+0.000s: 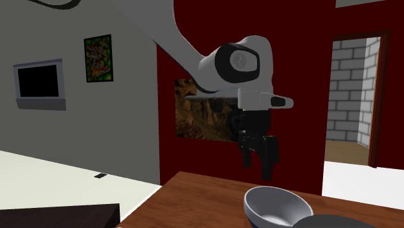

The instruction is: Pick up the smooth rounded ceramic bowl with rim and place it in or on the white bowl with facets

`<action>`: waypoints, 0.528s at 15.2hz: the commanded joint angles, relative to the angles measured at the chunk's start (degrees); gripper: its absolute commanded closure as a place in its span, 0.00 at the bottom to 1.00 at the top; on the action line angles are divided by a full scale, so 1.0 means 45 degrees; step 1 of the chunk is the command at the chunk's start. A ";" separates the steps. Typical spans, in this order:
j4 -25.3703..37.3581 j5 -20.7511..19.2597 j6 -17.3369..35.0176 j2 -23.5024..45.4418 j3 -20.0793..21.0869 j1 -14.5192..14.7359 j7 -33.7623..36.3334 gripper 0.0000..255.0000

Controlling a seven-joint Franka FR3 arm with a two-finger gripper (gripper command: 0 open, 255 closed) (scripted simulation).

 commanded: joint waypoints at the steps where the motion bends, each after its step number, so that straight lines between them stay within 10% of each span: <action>1: 0.1226 -0.0203 -0.0201 0.1169 -0.0070 0.0239 0.0110 0.00; 8: 0.1047 -0.0341 0.0540 0.1738 -0.0178 0.0244 0.0192 0.00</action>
